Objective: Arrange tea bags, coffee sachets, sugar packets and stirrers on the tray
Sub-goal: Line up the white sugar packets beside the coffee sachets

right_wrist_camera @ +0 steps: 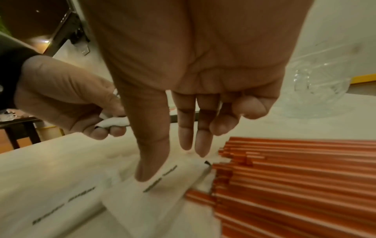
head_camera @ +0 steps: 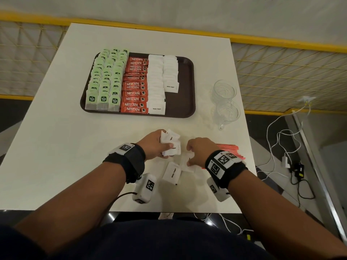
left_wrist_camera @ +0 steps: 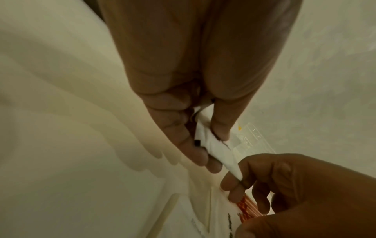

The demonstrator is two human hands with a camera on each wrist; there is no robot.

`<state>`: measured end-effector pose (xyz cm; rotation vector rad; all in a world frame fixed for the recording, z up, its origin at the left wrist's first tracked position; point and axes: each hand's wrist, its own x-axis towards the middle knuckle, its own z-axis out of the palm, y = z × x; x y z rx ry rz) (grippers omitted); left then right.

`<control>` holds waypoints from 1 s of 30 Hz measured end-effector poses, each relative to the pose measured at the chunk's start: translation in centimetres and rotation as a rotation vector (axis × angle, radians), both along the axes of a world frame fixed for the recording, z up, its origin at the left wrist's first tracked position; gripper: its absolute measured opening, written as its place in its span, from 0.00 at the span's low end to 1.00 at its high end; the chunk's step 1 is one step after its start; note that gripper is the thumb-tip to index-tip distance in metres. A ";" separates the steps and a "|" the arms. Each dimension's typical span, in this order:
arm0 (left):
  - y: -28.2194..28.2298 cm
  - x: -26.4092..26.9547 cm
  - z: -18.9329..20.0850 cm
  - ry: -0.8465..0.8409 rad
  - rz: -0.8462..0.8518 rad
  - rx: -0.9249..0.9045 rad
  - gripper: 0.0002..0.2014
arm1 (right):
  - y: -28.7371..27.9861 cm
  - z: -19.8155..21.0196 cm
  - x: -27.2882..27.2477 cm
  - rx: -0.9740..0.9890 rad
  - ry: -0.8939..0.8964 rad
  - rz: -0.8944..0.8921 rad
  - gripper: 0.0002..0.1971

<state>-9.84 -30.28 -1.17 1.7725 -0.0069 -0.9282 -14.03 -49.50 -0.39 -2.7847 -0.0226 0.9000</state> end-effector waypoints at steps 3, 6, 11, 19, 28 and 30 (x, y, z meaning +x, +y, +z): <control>0.4 -0.2 0.0 -0.036 -0.009 0.016 0.14 | 0.9 -0.2 -0.1 -0.064 -0.011 0.061 0.25; 0.6 -0.3 0.1 -0.063 -0.003 0.039 0.13 | 1.5 -0.2 0.0 -0.080 0.015 0.078 0.21; 0.9 -0.4 -0.3 -0.081 0.025 0.066 0.15 | 1.8 0.3 0.8 -0.109 0.079 0.096 0.18; 1.3 -0.3 -0.6 -0.104 0.091 0.032 0.09 | 2.4 0.1 0.2 -0.051 0.026 0.073 0.11; 1.9 -0.2 -0.6 -0.098 0.173 -0.010 0.10 | 1.8 1.6 0.1 0.073 0.081 0.026 0.19; 2.1 -0.2 -0.6 -0.095 0.187 -0.003 0.11 | 2.1 2.3 -0.1 0.146 0.106 0.040 0.18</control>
